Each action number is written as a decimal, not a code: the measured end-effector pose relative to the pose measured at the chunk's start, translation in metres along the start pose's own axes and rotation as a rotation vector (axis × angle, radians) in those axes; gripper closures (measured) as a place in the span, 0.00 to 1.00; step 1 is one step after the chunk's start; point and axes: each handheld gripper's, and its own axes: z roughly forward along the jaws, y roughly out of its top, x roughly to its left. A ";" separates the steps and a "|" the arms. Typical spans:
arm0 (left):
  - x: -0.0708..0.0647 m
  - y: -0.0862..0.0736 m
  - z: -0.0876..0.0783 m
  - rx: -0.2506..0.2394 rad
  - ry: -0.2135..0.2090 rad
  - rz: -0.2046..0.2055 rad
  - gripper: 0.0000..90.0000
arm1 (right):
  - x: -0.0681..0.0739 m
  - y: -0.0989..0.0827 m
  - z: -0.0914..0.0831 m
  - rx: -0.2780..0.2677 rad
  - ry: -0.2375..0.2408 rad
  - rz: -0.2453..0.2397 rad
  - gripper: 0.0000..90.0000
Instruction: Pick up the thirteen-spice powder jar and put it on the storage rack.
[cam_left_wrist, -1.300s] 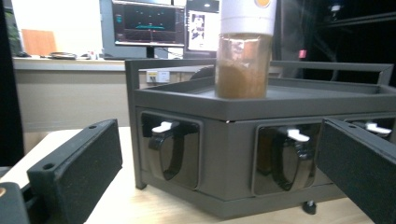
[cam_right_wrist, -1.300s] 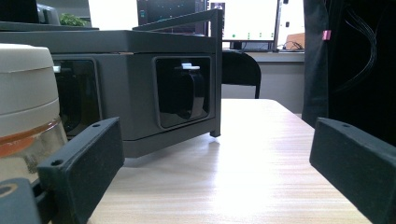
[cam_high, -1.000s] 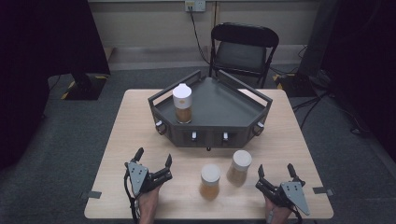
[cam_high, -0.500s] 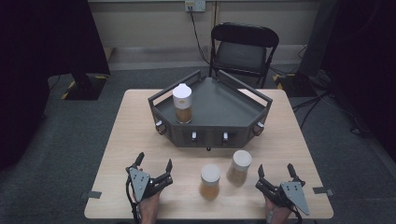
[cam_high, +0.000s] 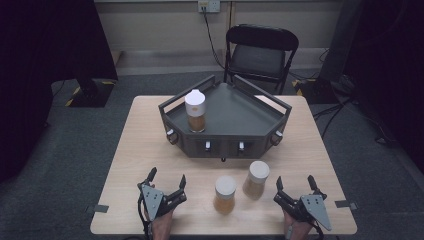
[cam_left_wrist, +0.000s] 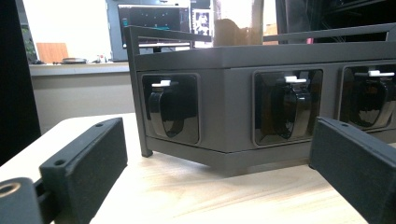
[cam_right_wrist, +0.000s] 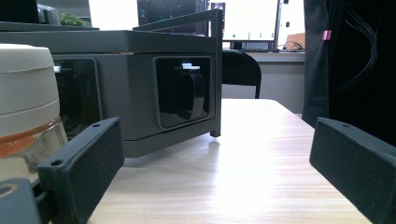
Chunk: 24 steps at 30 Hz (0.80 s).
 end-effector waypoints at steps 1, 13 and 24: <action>0.000 0.000 0.000 0.004 -0.001 -0.004 0.04 | 0.000 0.000 0.000 0.000 0.000 0.000 0.02; 0.001 -0.002 0.000 0.020 -0.003 -0.022 0.03 | 0.000 0.000 0.000 0.000 0.001 0.000 0.02; 0.001 0.000 0.001 0.033 -0.002 -0.030 0.00 | -0.001 0.000 0.000 -0.001 0.002 0.002 0.01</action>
